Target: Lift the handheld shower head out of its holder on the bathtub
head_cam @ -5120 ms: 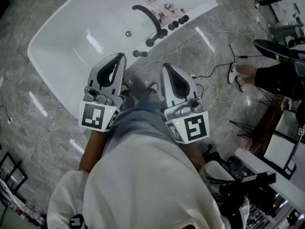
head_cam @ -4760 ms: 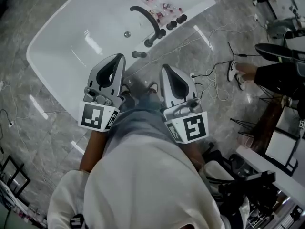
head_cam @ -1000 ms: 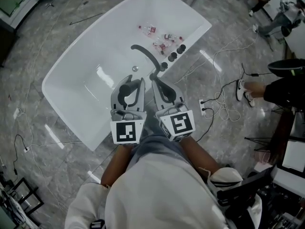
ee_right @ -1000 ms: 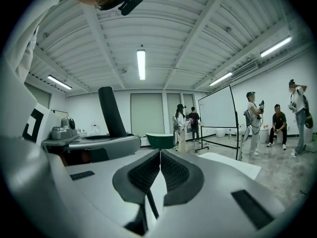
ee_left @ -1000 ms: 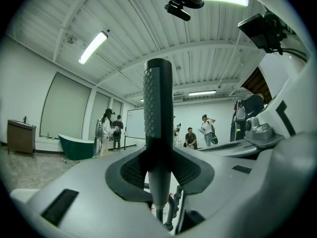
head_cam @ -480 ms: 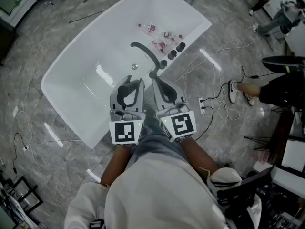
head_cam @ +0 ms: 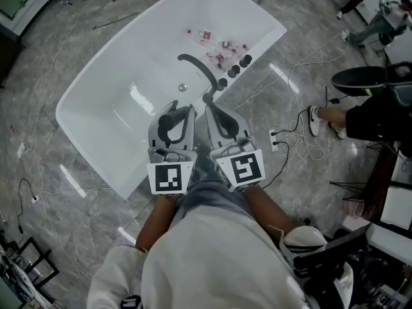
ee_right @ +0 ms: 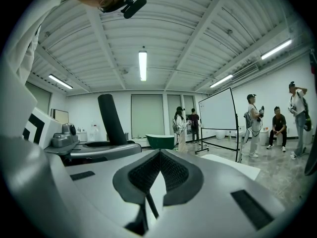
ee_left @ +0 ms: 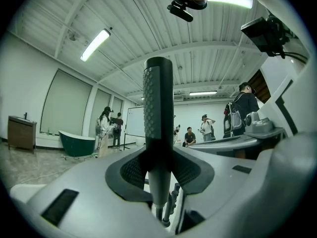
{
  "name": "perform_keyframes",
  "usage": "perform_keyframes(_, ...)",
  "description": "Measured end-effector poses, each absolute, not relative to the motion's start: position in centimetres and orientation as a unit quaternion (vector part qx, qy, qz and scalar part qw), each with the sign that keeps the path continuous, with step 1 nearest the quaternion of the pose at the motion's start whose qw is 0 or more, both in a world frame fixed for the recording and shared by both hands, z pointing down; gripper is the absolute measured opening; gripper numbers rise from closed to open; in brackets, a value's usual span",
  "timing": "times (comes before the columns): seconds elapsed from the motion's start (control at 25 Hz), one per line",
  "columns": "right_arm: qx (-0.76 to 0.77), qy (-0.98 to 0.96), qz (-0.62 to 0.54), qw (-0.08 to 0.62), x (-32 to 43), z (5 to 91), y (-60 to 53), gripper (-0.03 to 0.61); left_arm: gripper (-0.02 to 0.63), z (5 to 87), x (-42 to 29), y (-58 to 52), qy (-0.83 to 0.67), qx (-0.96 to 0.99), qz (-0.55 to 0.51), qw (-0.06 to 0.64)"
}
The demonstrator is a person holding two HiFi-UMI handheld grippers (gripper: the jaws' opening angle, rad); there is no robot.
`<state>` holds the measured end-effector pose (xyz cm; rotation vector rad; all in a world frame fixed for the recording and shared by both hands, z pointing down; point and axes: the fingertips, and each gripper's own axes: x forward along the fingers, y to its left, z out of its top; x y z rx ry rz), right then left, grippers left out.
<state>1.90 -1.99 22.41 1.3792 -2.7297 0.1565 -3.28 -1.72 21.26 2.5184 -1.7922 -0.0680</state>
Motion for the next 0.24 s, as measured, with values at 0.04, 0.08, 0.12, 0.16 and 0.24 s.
perform_keyframes(0.04, 0.451, -0.89, 0.051, 0.039, 1.9, 22.4, -1.9, 0.017, 0.14, 21.3, -3.3, -1.6, -0.579, 0.815, -0.022, 0.024)
perform_keyframes(0.08, 0.451, -0.89, 0.051, 0.039, 1.7, 22.4, -1.5, 0.015, 0.14, 21.3, -3.4, -1.2, -0.578, 0.815, -0.023, 0.024)
perform_keyframes(0.12, 0.452, -0.89, 0.05, 0.038, 1.5, 22.4, -0.9, 0.017, 0.14, 21.2, -3.6, -0.6, -0.578, 0.816, -0.024, 0.024)
perform_keyframes(0.16, 0.453, -0.889, 0.05, 0.037, 1.3, 22.3, -0.2, 0.017, 0.14, 21.2, -3.8, 0.0, -0.577, 0.816, -0.025, 0.024)
perform_keyframes(0.24, 0.454, -0.889, 0.049, 0.037, 0.7, 22.2, 1.3, 0.015, 0.14, 21.0, -4.3, 1.5, -0.577, 0.816, -0.027, 0.025)
